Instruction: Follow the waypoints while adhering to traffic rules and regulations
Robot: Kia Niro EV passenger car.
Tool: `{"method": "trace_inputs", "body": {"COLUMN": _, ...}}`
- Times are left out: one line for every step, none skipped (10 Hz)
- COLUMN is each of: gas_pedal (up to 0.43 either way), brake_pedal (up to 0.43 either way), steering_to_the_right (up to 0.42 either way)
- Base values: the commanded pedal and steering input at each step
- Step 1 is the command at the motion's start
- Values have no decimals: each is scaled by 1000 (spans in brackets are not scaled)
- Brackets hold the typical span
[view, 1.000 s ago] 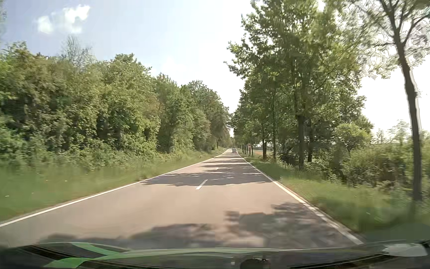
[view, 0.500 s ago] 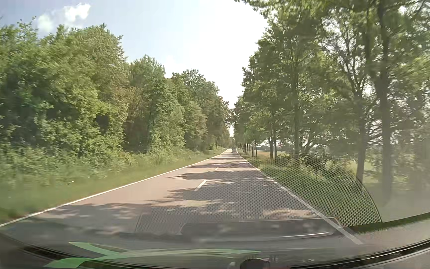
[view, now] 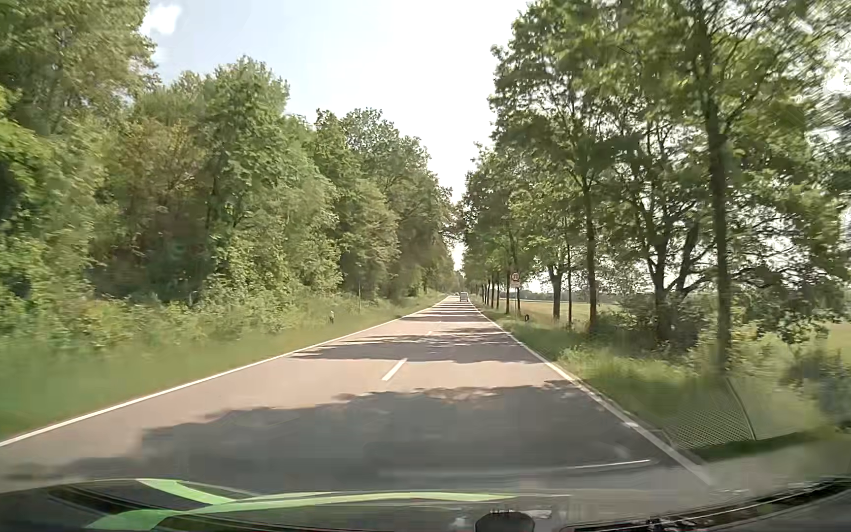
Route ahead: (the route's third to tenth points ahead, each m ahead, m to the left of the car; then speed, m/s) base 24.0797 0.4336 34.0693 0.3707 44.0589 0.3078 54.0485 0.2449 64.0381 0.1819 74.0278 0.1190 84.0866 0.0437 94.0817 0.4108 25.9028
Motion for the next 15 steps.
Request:
{"method": "trace_inputs", "body": {"gas_pedal": 240, "brake_pedal": 0, "steering_to_the_right": 0}}
{"method": "trace_inputs", "body": {"gas_pedal": 240, "brake_pedal": 0, "steering_to_the_right": 0}}
{"method": "trace_inputs", "body": {"gas_pedal": 228, "brake_pedal": 0, "steering_to_the_right": 0}}
{"method": "trace_inputs", "body": {"gas_pedal": 220, "brake_pedal": 0, "steering_to_the_right": 0}}
{"method": "trace_inputs", "body": {"gas_pedal": 209, "brake_pedal": 0, "steering_to_the_right": 0}}
{"method": "trace_inputs", "body": {"gas_pedal": 209, "brake_pedal": 0, "steering_to_the_right": 0}}
{"method": "trace_inputs", "body": {"gas_pedal": 209, "brake_pedal": 0, "steering_to_the_right": 0}}
{"method": "trace_inputs", "body": {"gas_pedal": 220, "brake_pedal": 0, "steering_to_the_right": 0}}
{"method": "trace_inputs", "body": {"gas_pedal": 220, "brake_pedal": 0, "steering_to_the_right": -2}}
{"method": "trace_inputs", "body": {"gas_pedal": 220, "brake_pedal": 0, "steering_to_the_right": -3}}
{"method": "trace_inputs", "body": {"gas_pedal": 228, "brake_pedal": 0, "steering_to_the_right": -3}}
{"method": "trace_inputs", "body": {"gas_pedal": 228, "brake_pedal": 0, "steering_to_the_right": -3}}
{"method": "trace_inputs", "body": {"gas_pedal": 228, "brake_pedal": 0, "steering_to_the_right": -3}}
{"method": "trace_inputs", "body": {"gas_pedal": 228, "brake_pedal": 0, "steering_to_the_right": -2}}
{"method": "trace_inputs", "body": {"gas_pedal": 240, "brake_pedal": 0, "steering_to_the_right": -1}}
